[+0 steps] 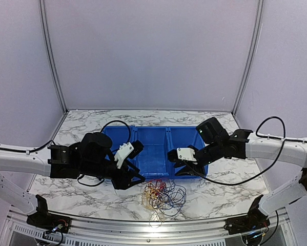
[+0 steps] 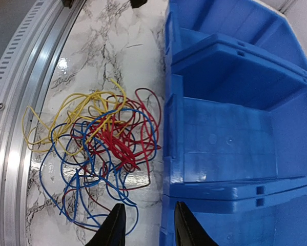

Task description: Untangle the cables

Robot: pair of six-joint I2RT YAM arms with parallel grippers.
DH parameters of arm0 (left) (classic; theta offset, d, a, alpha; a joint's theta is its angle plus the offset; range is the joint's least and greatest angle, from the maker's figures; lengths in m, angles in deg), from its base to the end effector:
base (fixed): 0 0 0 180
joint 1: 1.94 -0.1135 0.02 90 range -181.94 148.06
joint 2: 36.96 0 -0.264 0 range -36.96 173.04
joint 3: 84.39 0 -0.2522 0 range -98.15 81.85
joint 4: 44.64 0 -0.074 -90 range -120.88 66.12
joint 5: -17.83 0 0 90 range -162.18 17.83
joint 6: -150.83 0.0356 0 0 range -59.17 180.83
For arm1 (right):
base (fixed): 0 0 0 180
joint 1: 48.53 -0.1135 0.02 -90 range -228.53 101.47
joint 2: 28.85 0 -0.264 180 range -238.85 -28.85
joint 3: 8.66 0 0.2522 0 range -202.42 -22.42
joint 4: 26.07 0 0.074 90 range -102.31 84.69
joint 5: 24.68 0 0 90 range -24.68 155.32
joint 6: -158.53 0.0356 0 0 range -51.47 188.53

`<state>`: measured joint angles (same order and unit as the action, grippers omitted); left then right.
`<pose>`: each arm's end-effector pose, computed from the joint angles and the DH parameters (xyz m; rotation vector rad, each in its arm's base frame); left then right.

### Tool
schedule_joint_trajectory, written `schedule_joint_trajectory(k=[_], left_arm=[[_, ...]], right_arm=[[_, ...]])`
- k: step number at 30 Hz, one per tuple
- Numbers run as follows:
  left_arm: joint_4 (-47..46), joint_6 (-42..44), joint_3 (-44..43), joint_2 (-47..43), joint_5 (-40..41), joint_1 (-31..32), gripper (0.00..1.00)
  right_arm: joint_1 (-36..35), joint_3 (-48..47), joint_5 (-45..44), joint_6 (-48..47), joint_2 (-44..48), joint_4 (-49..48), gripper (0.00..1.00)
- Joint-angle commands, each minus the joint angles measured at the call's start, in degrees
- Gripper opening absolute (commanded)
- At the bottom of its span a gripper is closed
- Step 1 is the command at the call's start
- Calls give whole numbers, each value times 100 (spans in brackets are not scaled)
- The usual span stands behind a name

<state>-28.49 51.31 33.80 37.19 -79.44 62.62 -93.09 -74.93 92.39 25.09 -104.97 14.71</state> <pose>0.1207 -0.2641 0.2614 1.0881 1.9089 -0.8984 0.1826 0.2025 0.2449 -1.8157 1.5827 0.5860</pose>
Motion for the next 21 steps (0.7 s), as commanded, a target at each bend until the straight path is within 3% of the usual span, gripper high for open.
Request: schedule_joint_trajectory(k=[1, 6, 12, 21], left_arm=[[-750, -484, 365, -25, 302, 99, 50], [-1208, -693, 645, -63, 475, 128, 52], [-1282, -727, 774, -125, 660, 128, 60], [-1372, -819, 956, -152, 691, 128, 63]], right_arm=[[-280, -13, -408, -67, -242, -202, 33], [-391, -104, -472, 10, -604, -349, 36], [-571, -204, -548, 67, -849, -440, 39], [-657, -565, -618, 194, -1352, -450, 39]])
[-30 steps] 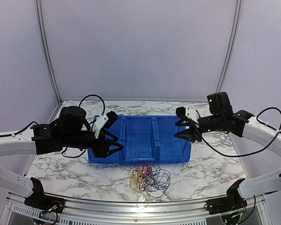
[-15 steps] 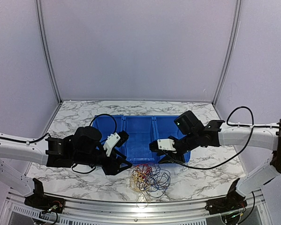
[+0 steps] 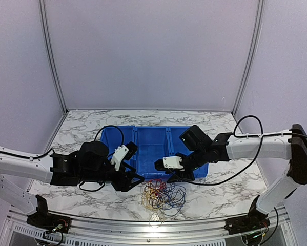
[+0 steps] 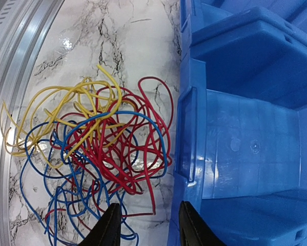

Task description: Untangle the cables

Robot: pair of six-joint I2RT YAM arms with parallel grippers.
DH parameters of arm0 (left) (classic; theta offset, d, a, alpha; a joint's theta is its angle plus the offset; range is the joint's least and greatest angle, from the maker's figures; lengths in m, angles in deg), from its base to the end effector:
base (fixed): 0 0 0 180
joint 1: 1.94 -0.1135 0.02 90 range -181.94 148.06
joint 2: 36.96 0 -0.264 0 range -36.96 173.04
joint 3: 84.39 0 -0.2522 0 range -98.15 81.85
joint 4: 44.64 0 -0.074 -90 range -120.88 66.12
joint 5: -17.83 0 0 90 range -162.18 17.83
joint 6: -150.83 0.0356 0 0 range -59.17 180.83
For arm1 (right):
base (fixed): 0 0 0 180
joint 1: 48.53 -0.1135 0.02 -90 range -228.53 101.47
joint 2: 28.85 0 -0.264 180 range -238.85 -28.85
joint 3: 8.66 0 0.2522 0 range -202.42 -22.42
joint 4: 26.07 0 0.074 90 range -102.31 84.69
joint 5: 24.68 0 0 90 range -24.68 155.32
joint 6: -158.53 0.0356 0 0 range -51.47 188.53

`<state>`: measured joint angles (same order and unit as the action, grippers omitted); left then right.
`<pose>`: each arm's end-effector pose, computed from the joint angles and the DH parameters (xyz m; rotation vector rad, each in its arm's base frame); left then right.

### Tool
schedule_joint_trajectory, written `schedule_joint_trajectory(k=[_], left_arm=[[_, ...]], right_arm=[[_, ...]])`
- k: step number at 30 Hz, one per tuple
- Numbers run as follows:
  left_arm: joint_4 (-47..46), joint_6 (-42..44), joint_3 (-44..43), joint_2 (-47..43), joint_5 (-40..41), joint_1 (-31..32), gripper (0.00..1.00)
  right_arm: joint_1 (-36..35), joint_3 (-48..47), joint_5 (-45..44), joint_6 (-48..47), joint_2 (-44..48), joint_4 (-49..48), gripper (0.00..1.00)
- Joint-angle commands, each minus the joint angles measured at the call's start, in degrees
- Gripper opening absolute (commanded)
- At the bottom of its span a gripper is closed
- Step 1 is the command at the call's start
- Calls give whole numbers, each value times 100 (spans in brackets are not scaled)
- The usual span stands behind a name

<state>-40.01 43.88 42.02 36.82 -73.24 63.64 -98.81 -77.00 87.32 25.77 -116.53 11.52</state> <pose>0.1162 -0.2574 0.2339 0.8893 1.9374 -0.9137 0.1851 0.2436 0.2041 -1.9440 1.6415 0.5421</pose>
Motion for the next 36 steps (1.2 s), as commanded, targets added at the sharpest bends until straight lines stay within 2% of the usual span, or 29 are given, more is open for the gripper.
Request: schedule_joint_trajectory(k=[1, 9, 14, 16, 17, 22, 25, 28, 31, 36], left_arm=[[-232, -78, 151, -123, 71, 25, 64], [-373, -81, 359, -246, 286, 25, 65], [-573, -93, 477, -186, 299, 25, 65], [-677, -94, 538, -175, 299, 25, 65], [-735, -94, 569, -167, 298, 25, 65], [-1254, -47, 708, -113, 406, 25, 66], [-1825, -70, 838, -19, 671, 57, 78], [-2406, -33, 927, 167, 729, 89, 79], [-2663, 60, 737, 557, 623, 152, 78], [-3126, 102, 399, 1266, 571, 238, 65]], right_arm=[[-93, -401, -121, 133, -260, -130, 39], [-121, -669, -90, 204, -538, -38, 18], [-122, -770, -55, 215, -629, 65, 13], [-121, -804, -19, 215, -661, 113, 1], [-122, -834, 11, 216, -670, 141, 0], [-122, -1157, 461, 301, -499, 491, 0], [-122, -1426, 832, 425, -309, 704, 0], [-121, -1777, 1091, 490, -307, 1016, 0], [-122, -2030, 1320, 552, -305, 1226, 0], [-121, -2372, 1679, 483, -184, 1535, 0]])
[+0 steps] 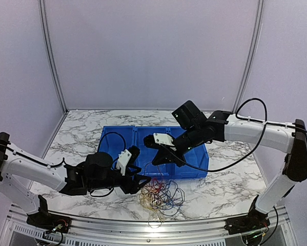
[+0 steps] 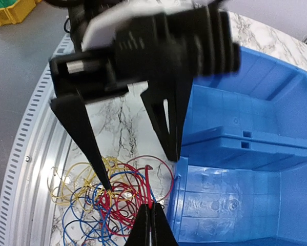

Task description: Untangle the cables

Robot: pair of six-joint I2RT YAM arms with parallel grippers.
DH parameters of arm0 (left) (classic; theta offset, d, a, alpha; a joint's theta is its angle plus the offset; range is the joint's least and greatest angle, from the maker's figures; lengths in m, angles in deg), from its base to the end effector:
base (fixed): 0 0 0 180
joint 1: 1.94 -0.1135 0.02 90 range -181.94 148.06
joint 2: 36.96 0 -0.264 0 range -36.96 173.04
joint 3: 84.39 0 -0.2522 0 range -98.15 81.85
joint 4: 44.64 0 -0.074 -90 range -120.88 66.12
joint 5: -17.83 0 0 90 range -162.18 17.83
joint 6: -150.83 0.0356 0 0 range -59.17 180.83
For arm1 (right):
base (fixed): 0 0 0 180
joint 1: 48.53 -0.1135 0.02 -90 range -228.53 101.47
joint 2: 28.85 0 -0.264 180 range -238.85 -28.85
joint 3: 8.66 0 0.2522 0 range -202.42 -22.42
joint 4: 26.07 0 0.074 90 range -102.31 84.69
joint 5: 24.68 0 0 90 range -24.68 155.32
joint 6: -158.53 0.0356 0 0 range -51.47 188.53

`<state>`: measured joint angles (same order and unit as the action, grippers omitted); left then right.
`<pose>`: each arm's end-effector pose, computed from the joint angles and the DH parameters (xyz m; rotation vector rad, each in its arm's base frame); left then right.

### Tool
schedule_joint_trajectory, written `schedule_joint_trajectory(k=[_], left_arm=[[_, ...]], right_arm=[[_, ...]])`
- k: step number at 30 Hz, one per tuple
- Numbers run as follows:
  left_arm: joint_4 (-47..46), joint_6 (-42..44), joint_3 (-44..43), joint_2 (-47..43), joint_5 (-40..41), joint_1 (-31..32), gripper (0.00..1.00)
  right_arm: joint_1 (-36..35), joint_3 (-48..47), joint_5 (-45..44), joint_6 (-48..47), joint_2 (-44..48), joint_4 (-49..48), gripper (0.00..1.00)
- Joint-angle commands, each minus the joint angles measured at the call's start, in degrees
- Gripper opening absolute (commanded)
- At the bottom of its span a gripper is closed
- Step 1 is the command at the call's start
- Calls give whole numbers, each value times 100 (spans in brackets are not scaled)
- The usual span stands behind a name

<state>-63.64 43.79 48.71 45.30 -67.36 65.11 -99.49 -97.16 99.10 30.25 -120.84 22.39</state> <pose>0.1178 -0.2706 0.1983 0.7736 1.8046 -0.9227 0.2018 0.2802 0.2804 -1.8847 1.5483 0.8244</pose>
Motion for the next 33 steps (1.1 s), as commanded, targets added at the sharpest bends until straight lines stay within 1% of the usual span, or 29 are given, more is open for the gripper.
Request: schedule_joint_trajectory(k=[1, 7, 12, 13, 19, 30, 33], left_arm=[[-941, 117, -274, 538, -46, 108, 62], [-1467, 79, -354, 1097, -242, 160, 46], [-1678, 50, -507, 1544, -587, 162, 26], [-1700, 21, -539, 1641, -669, 168, 24], [-1825, -110, -627, 2050, -851, 168, 20], [-1893, -197, -620, 2327, -920, 168, 18], [-1893, -208, -533, 2274, -924, 168, 18]], right_arm=[[-52, -424, 554, 0, 300, 527, 0], [-42, -958, 707, -109, 722, 939, 0], [4, -1592, 841, -154, 983, 1306, 0], [46, -1757, 883, -158, 1040, 1360, 0], [649, -2841, 1621, 121, 1280, 1408, 0], [1378, -4642, 2071, 405, 1166, 1401, 0], [1458, -4616, 2073, 482, 1132, 1369, 0]])
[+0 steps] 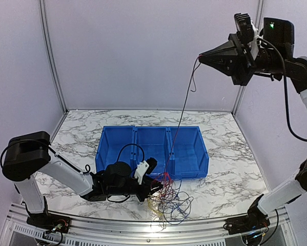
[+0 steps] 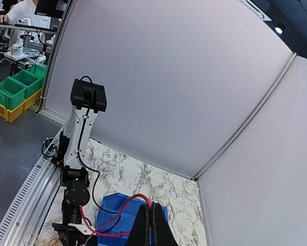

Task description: Untangle the cables

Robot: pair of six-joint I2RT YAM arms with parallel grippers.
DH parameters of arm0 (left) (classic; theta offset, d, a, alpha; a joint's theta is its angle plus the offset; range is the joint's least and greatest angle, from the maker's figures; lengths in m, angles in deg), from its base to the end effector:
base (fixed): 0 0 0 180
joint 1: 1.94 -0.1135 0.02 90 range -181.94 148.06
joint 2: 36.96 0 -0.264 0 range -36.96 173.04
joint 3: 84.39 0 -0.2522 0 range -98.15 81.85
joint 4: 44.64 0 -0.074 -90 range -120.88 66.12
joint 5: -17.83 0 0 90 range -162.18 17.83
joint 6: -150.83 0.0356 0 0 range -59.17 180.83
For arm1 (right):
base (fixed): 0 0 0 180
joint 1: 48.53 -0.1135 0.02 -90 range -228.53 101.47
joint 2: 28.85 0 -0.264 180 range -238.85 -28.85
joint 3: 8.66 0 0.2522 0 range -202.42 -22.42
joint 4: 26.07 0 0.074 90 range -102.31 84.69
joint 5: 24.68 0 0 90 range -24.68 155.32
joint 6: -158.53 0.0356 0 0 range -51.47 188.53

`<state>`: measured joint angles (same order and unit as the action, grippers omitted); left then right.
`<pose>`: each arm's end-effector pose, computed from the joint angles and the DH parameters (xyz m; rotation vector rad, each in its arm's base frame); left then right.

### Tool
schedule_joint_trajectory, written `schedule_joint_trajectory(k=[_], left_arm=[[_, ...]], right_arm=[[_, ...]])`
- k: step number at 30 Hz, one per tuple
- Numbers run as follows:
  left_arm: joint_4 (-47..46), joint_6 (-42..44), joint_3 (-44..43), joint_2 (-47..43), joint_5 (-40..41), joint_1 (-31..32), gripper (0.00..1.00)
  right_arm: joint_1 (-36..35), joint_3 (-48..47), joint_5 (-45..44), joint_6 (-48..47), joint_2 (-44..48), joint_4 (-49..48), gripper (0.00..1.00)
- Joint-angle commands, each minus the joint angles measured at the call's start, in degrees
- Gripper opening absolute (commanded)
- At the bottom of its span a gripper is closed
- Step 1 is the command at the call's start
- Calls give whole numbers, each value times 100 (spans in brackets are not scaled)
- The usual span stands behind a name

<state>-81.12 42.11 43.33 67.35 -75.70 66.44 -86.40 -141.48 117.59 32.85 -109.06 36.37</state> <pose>0.1254 -0.3224 0.1411 0.8796 1.7898 -1.0881 0.1585 0.1589 0.5577 -1.4975 0.8922 0.8163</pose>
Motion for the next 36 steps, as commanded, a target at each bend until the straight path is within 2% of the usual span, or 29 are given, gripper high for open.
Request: schedule_joint_trajectory(k=[1, 5, 9, 11, 13, 19, 23, 25, 31, 36], left_arm=[[-150, -48, 56, 17, -91, 35, 17], [-144, -44, 361, -442, 6, 35, 18], [-95, -81, 840, -1240, 280, 35, 47], [93, -7, 1022, -1705, 458, 35, 55], [449, 147, 1077, -2137, 640, 35, 59], [1205, 838, 639, -2849, 927, 35, 65], [1366, 1165, 203, -2641, 1061, 29, 71], [1526, 1034, -85, -2363, 1286, 1, 76], [1749, 302, -672, -1484, 789, -164, 73], [1785, -31, -839, -1150, 426, -202, 58]], right_arm=[[151, -32, 175, 282, -18, -108, 0], [149, 1107, -96, 342, 277, -476, 0], [152, 2359, -351, 351, 583, -798, 0], [149, 2826, -414, 318, 682, -894, 0], [153, 3184, -431, 288, 748, -974, 0], [145, 3609, -202, 318, 743, -1119, 0], [131, 3528, -105, 341, 687, -1121, 0], [127, 3450, -79, 352, 667, -1102, 0], [112, 3245, -157, 329, 672, -1004, 0], [115, 3251, -244, 275, 724, -973, 0]])
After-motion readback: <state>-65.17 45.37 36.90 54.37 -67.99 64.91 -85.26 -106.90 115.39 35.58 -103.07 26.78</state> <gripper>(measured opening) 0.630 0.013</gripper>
